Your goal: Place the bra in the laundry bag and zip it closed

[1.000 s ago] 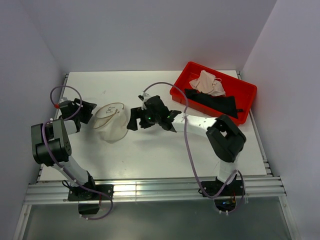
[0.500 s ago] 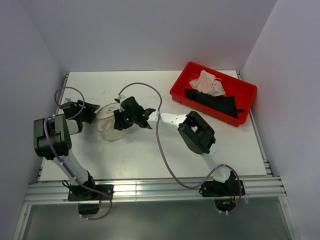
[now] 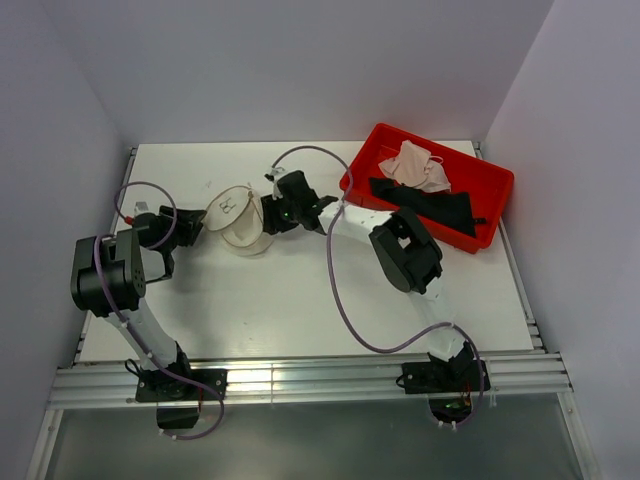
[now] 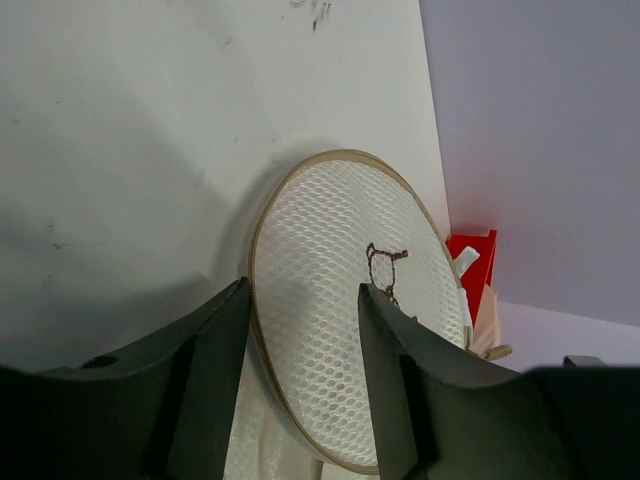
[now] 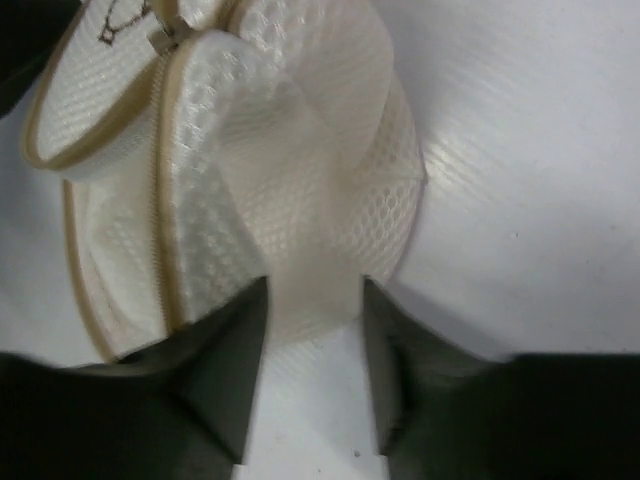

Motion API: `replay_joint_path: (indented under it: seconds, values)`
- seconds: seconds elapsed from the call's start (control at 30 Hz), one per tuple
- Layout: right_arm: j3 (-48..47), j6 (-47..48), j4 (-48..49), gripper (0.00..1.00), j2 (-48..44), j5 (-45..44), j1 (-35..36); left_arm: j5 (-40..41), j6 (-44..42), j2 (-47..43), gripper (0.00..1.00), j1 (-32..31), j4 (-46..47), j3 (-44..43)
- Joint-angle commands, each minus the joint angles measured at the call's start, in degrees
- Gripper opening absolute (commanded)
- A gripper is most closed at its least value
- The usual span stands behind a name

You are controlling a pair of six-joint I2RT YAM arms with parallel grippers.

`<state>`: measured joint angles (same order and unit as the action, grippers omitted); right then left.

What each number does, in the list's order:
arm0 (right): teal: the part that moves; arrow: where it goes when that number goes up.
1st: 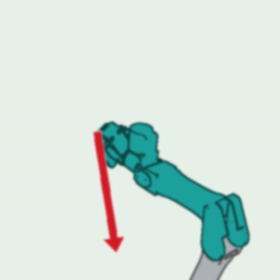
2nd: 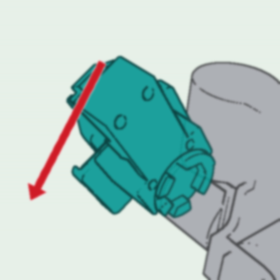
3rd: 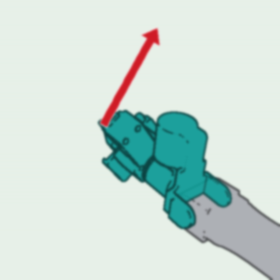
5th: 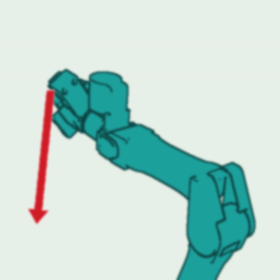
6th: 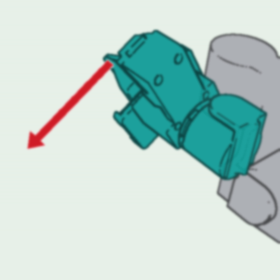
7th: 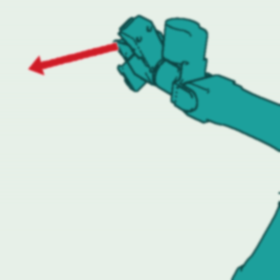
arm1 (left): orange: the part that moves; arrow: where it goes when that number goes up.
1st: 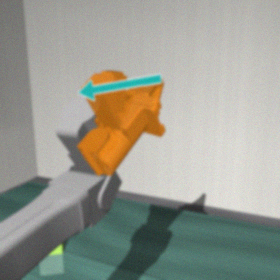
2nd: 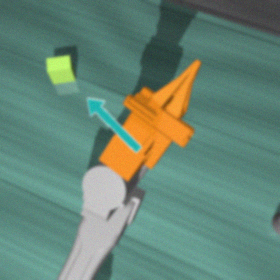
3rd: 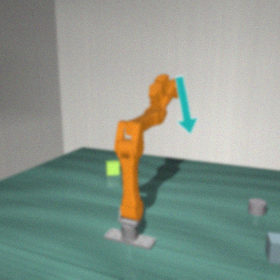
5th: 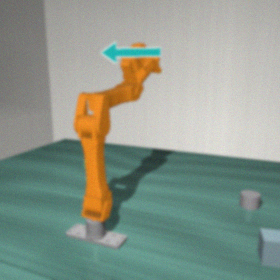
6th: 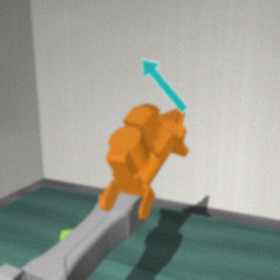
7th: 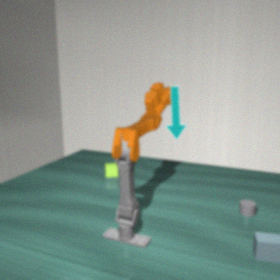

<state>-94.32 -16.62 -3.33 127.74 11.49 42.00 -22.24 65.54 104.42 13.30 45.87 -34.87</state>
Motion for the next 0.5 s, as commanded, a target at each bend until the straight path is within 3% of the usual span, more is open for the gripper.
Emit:
replay_joint_path:
  seconds: [0.0, 0.17, 0.47]
  values:
    - [2.21, 2.74, -0.09, 0.54, -3.55, 1.78, 0.98, -1.05, 2.31, 0.78, 0.54, -0.64, 6.87, 0.15]
    - [5.02, 0.46, 1.49, 0.57, -6.80, 1.52, 0.89, 2.10, 2.14, -0.88, 0.57, -1.52, 2.48, 1.47]
    - [12.49, -1.92, 6.05, 0.57, -14.97, 1.61, 0.98, 10.90, 2.49, -4.05, 0.51, -3.81, -8.95, 0.60]
